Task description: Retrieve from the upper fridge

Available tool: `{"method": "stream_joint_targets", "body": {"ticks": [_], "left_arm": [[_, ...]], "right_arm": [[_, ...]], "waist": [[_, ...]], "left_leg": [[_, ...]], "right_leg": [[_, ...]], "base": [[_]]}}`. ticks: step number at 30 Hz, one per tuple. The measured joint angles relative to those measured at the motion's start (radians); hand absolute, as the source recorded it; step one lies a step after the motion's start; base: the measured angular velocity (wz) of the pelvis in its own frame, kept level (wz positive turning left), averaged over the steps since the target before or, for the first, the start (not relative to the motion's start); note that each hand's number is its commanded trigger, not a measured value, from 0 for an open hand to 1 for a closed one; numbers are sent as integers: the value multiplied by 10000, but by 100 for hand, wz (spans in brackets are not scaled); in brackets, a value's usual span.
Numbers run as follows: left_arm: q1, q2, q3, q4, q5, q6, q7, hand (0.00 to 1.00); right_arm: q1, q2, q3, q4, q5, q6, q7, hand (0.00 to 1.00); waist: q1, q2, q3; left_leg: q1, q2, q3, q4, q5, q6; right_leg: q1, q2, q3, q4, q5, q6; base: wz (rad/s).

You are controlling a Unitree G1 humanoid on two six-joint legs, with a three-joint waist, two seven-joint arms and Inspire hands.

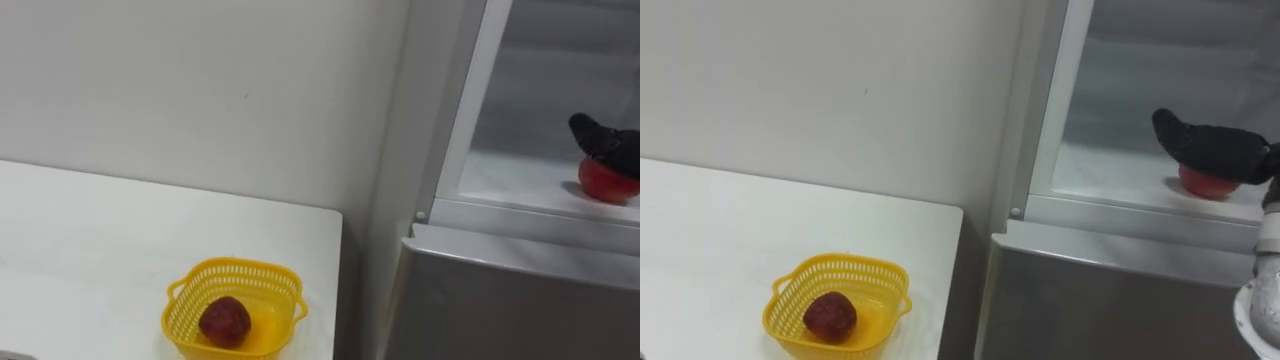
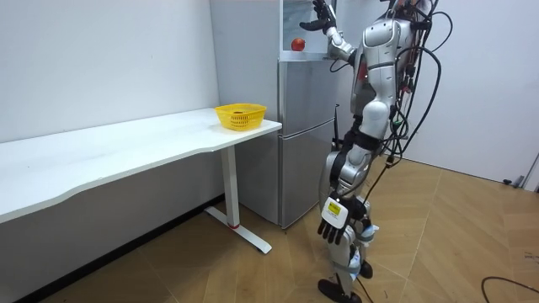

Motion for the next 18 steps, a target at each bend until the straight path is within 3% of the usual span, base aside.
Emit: {"method": "stream_joint_targets", "body": {"ticks": [6, 13, 18], "left_arm": [[21, 52, 0, 6, -158, -1, -52, 0], [16, 151, 13, 8, -157, 0, -48, 0], [17, 176, 204, 8, -133, 0, -38, 0]], "right_arm": [[-26, -95, -231, 3, -5, -1, -360, 0], [-70, -554, -230, 953, 437, -7, -422, 0], [-473, -619, -228, 1489, 429, 0, -419, 0]], "waist": [[-13, 26, 15], [12, -38, 35], [16, 56, 49]], "left_leg": [[-1, 4, 0, -3, 0, 0], [5, 0, 4, -2, 0, 0], [-54, 19, 35, -34, 0, 0]], "right_leg": [[-3, 4, 2, -1, 0, -1], [-19, -1, 17, -11, -1, -1], [-147, 18, 47, 2, 1, -6]], "base": [[0], [0], [-2]]}}
